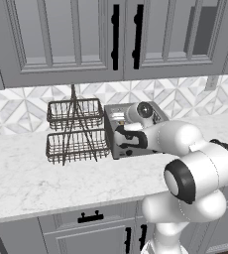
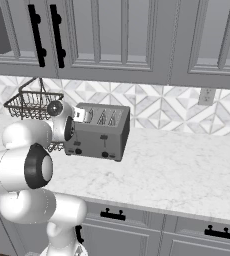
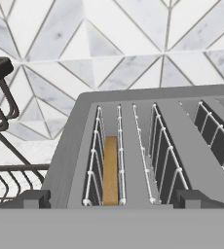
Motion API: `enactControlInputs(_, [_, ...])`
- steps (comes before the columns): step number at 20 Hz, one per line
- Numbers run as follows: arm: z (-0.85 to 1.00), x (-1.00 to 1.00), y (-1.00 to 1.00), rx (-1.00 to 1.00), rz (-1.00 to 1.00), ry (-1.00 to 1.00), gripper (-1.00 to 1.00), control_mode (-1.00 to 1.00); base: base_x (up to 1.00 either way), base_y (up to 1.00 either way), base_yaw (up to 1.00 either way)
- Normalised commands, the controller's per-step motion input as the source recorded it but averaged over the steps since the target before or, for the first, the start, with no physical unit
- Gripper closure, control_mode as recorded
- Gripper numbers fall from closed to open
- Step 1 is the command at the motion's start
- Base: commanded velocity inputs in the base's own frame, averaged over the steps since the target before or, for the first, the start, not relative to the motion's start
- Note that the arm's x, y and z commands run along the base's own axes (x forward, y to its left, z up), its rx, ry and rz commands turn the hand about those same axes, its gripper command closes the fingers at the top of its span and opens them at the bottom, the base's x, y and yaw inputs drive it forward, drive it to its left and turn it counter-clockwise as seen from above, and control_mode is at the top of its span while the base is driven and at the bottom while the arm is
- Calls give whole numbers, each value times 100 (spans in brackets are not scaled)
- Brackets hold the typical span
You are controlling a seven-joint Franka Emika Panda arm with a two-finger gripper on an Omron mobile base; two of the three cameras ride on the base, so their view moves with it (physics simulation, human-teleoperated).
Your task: Start the toaster. Once the lever pops up, take the bread to the plate on the dining counter.
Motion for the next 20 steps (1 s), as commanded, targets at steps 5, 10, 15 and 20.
enactControlInputs(5, [0, 0, 0, 0, 0, 0, -100, -100, 0, 0, 0])
enactControlInputs(10, [0, 0, 0, 0, 0, 0, -100, -100, 0, 0, 0])
enactControlInputs(15, [0, 0, 0, 0, 0, 0, -100, -100, 0, 0, 0])
enactControlInputs(20, [0, 0, 0, 0, 0, 0, -100, -100, 0, 0, 0])
